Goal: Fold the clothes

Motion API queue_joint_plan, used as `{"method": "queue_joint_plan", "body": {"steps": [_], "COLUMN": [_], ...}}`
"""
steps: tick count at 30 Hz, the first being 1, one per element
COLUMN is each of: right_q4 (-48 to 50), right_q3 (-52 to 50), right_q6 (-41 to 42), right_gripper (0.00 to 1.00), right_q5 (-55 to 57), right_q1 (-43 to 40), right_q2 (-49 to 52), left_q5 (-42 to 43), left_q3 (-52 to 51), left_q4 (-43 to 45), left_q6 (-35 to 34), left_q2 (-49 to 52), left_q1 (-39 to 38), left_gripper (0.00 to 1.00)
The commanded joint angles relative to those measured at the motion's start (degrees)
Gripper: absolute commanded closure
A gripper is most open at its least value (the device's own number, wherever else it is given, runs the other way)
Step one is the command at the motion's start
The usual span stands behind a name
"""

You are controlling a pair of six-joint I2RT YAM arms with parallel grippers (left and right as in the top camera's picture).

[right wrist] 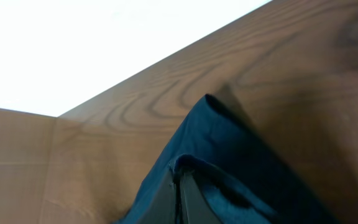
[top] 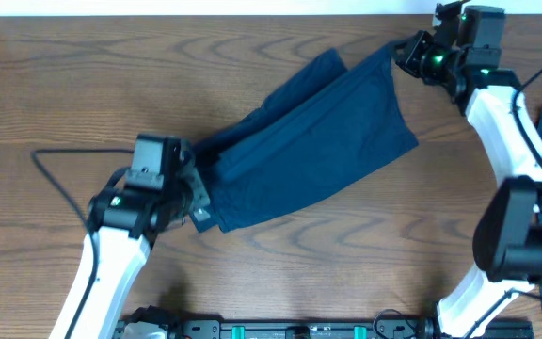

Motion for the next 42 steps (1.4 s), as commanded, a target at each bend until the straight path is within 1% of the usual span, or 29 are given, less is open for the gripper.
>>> {"method": "queue_joint_plan", "body": {"steps": [1,4,8,11,12,13,14,15,16,17,18,19,21,22,23,24,25,26,28,31,32,33,35,36,37,39,41,42], "right_q4": [4.11,8.02,11.10,12.28,12.55,12.63,12.72,12.70,12.63,12.35,12.02,11.04,7.89,4.87,1.18,-0.92,-4.83,-8.74,-15.32,-21.79,-22.97,-23.74,-25.07,-26.08,-27.30,-30.21,-32.98,-34.67], "right_q3": [1.29,1.29,1.29,1.29,1.29,1.29,1.29,1.29,1.29,1.29,1.29,1.29,1.29,1.29,1.29,1.29,1.29,1.29,1.29,1.16,1.11,1.11,1.07,1.07,1.07,1.07,1.07,1.07], "right_q6": [1.42,2.08,3.54,3.52,3.52,3.50,3.45,3.13,2.16,1.25,0.48,-0.96,-3.15,-4.96,-7.54,-9.05,-11.91,-14.23,-16.76,-20.94,-22.27,-23.32,-24.20,-24.20,-24.20,-24.87,-24.52,-22.71], "right_gripper": [0.99,0.99,0.99,0.99,0.99,0.99,0.91,0.70,0.46,0.35,0.25,0.20,0.18,0.20,0.28,0.31,0.35,0.36,0.34,0.33,0.33,0.38,0.56,0.62,0.73,0.99,0.99,0.99], "right_q5": [3.19,3.19,3.02,2.99,2.99,3.04,3.04,3.02,2.97,2.62,1.92,0.15,-2.27,-3.52,-3.89,-3.65,-2.58,-0.57,5.86,15.37,15.76,15.19,13.33,12.00,11.17,11.04,13.64,16.72], "right_q1": [0.13,0.31,0.39,0.63,0.74,0.79,0.79,0.79,0.76,0.66,0.50,0.07,-0.70,-1.09,-1.27,-1.27,-1.27,-1.18,-1.05,-0.44,-0.17,0.20,1.01,1.53,2.08,2.86,3.02,2.78], "right_q2": [3.21,5.88,8.37,9.29,9.53,9.60,9.60,9.60,9.60,9.60,9.60,9.60,9.60,9.60,9.60,9.60,9.60,9.60,9.62,10.10,10.49,11.26,12.57,13.38,14.21,15.04,15.04,14.64], "left_q5": [-10.10,-12.28,-18.10,-18.43,-18.40,-18.40,-18.40,-18.47,-18.60,-18.64,-18.62,-18.53,-17.31,-14.80,-9.84,-7.30,-3.58,0.46,4.70,5.01,4.76,4.35,3.91,3.74,3.76,3.72,3.65,3.06], "left_q3": [0.28,0.28,0.28,0.28,0.28,0.28,0.28,0.28,0.28,0.28,0.28,0.31,0.31,0.31,0.31,0.28,0.28,0.26,0.09,-1.44,-2.14,-2.67,-3.15,-3.15,-3.15,-3.15,-3.13,-3.13], "left_q4": [4.17,7.85,8.00,8.92,9.64,10.25,11.06,11.72,12.09,12.09,12.04,11.65,10.56,10.03,9.62,9.46,9.35,9.03,8.31,7.96,7.98,7.98,7.96,8.00,8.33,9.09,9.51,9.68], "left_q6": [3.65,4.02,4.00,4.00,4.00,4.00,4.02,4.04,4.02,4.04,4.04,4.02,4.15,5.14,7.32,8.35,9.62,10.88,12.52,14.45,15.08,15.41,15.63,15.61,15.58,15.67,17.09,17.97], "left_q2": [4.24,7.89,12.44,14.64,15.43,15.87,16.31,16.63,16.72,16.72,16.59,16.31,15.69,15.23,14.73,14.62,14.56,14.62,15.06,16.26,17.07,18.18,20.76,22.29,23.98,26.69,28.33,28.76], "left_q1": [0.39,0.66,2.12,3.78,4.39,4.74,5.09,5.46,5.92,6.36,6.86,7.50,8.39,8.79,9.05,9.05,9.03,8.85,8.39,7.43,7.30,7.26,7.26,7.26,7.26,7.26,7.30,7.45], "left_gripper": [0.94,0.94,0.93,0.92,0.89,0.83,0.67,0.54,0.21,0.07,0.00,0.02,0.02,0.02,0.02,0.02,0.00,0.01,0.01,0.02,0.05,0.12,0.23,0.33,0.41,0.64,0.80,0.87]}}
